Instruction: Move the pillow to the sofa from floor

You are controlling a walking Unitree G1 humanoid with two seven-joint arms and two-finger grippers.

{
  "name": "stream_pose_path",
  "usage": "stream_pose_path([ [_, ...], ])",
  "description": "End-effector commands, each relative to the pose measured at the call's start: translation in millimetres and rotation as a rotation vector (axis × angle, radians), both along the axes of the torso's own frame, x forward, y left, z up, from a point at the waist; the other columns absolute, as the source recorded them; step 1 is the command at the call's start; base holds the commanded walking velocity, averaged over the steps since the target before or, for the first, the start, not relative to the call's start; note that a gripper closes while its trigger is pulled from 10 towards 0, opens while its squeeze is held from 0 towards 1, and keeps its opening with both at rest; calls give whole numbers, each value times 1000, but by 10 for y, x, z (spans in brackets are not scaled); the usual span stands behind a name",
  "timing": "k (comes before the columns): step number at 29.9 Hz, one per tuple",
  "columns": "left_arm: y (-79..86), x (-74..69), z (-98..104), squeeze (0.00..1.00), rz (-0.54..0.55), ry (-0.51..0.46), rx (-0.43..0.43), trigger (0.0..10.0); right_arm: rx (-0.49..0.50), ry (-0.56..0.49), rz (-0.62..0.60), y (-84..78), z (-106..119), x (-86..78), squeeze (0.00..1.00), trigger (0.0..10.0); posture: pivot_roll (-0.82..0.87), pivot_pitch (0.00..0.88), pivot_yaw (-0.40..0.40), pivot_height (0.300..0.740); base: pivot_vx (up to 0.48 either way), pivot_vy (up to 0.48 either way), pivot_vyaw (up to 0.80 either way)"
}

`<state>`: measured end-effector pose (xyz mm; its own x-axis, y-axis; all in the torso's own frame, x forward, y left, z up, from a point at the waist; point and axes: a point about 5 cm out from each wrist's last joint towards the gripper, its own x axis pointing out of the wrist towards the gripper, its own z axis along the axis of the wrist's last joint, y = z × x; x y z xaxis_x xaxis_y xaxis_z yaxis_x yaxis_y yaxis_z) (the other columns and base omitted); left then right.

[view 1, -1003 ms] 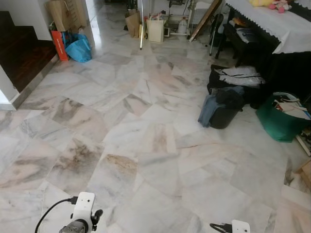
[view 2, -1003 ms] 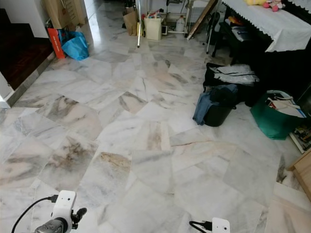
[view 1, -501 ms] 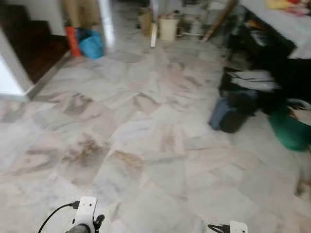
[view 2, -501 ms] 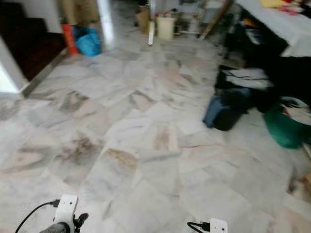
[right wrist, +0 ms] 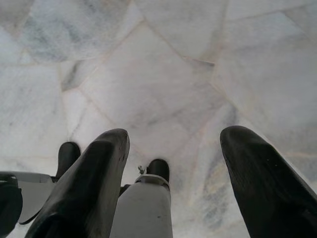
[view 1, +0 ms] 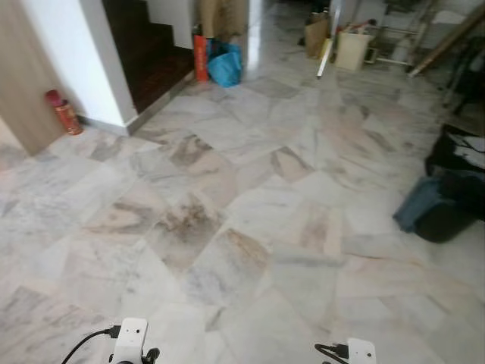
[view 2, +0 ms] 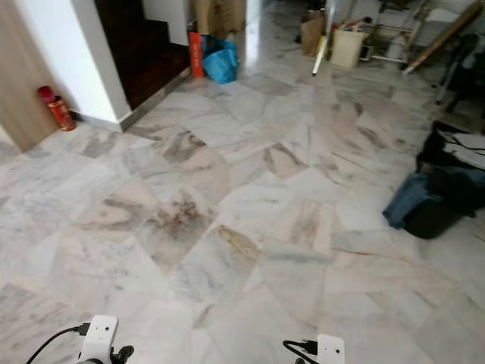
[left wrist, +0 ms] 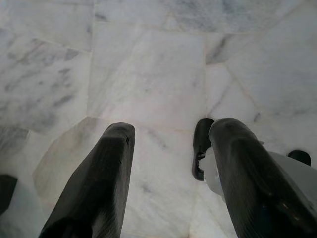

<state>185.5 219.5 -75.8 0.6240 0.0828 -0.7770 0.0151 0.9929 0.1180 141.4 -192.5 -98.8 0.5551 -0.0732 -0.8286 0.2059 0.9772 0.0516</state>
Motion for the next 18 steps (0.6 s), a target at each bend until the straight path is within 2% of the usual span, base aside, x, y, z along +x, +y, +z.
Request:
stream_pose_path([
  [1,25,-36,-16,0,-9,23,15,10000,-4,15,5,10,-11,-19,0,10000,28,0,-19,740,0,0,800],
  [18,16,-50,-23,0,-18,23,16,10000,-6,-1,7,-2,8,26,0,10000,29,0,-18,740,0,0,800],
])
